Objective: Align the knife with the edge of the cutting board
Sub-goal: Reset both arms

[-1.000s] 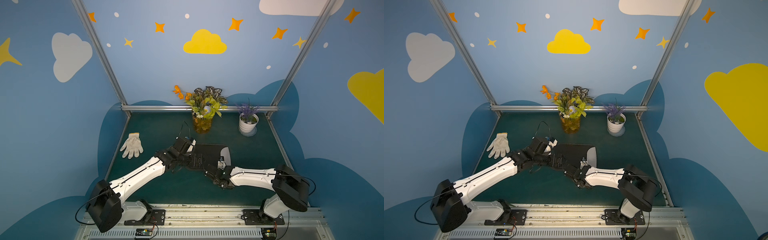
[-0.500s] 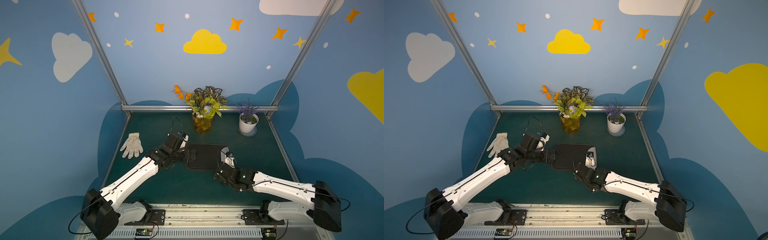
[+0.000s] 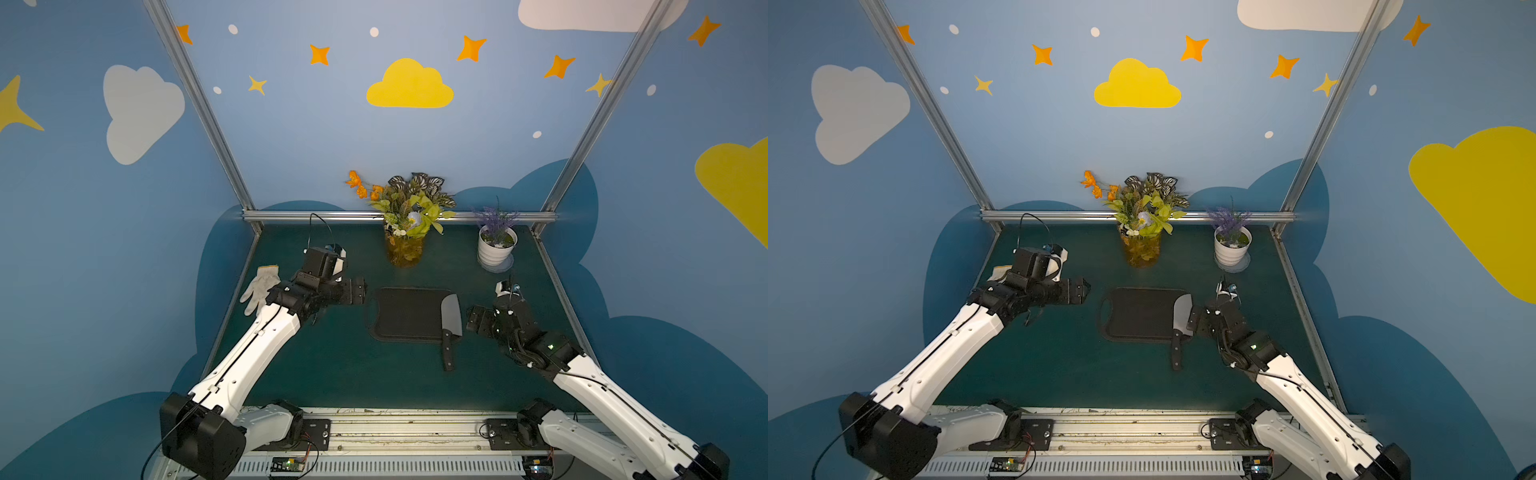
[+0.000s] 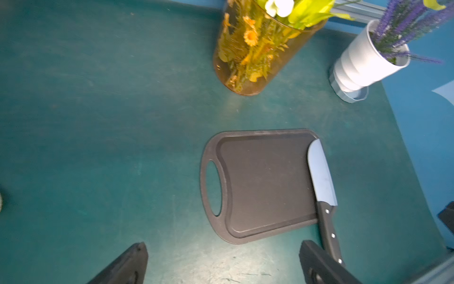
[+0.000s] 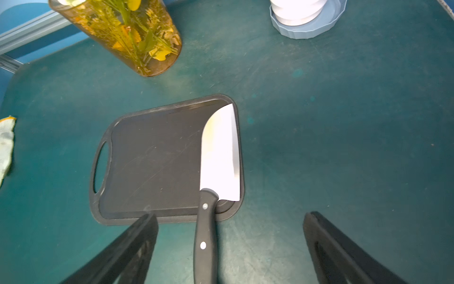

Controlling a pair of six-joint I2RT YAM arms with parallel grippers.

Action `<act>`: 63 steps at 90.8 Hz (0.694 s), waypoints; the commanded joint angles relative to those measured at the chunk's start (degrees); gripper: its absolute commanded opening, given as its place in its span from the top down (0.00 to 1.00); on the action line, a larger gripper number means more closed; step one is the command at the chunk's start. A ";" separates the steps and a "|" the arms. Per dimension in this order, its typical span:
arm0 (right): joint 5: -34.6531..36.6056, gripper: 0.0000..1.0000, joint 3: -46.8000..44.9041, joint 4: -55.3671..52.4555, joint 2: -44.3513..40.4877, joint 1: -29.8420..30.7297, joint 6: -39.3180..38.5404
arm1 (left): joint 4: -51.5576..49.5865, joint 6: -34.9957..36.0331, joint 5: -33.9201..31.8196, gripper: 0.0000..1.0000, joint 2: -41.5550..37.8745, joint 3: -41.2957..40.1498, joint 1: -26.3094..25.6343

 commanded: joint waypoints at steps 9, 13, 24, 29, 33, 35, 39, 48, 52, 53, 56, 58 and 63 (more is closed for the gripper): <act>-11.91 0.02 4.15 0.25 3.84 -9.91 -5.66 | -1.27 3.12 -7.34 0.00 -2.86 1.22 2.92; -13.72 0.02 5.01 0.80 4.72 -12.80 -5.88 | -1.02 3.17 -9.27 0.00 -3.48 0.96 3.61; -16.56 0.02 8.01 1.77 7.83 -19.24 -6.94 | 1.05 3.80 -13.67 0.00 -5.21 -0.89 4.96; -16.71 0.02 9.67 1.74 9.71 -21.20 -7.39 | 2.28 4.17 -15.46 0.00 -6.06 -1.93 5.51; -16.39 0.02 11.00 2.00 11.07 -22.60 -7.70 | 3.03 4.50 -17.12 0.00 -6.64 -2.56 5.92; -16.12 0.02 11.64 2.16 11.71 -23.29 -7.83 | 3.47 4.72 -17.91 0.00 -6.88 -2.95 6.15; -15.54 0.02 12.79 2.26 12.98 -24.54 -8.08 | 4.41 4.90 -19.56 0.00 -7.43 -3.73 6.68; -14.81 0.02 15.06 2.32 16.15 -27.61 -8.15 | 7.01 5.77 -22.59 0.00 -8.21 -5.79 7.96; -14.84 0.02 16.06 2.32 17.26 -28.89 -7.95 | 8.33 6.02 -23.81 0.00 -8.39 -6.71 8.52; -14.82 0.02 16.21 2.36 17.54 -29.21 -7.81 | 8.65 6.05 -24.08 0.00 -8.37 -6.91 8.69; -14.07 0.02 16.94 2.39 18.39 -29.98 -7.57 | 9.57 6.20 -24.69 0.00 -8.42 -7.63 9.22; -13.67 0.02 17.25 2.44 19.01 -30.32 -7.62 | 10.18 6.31 -25.05 0.00 -8.41 -8.17 9.55; -12.00 0.02 17.78 2.96 20.26 -31.12 -7.79 | 11.68 6.21 -25.68 0.00 -8.46 -9.35 10.28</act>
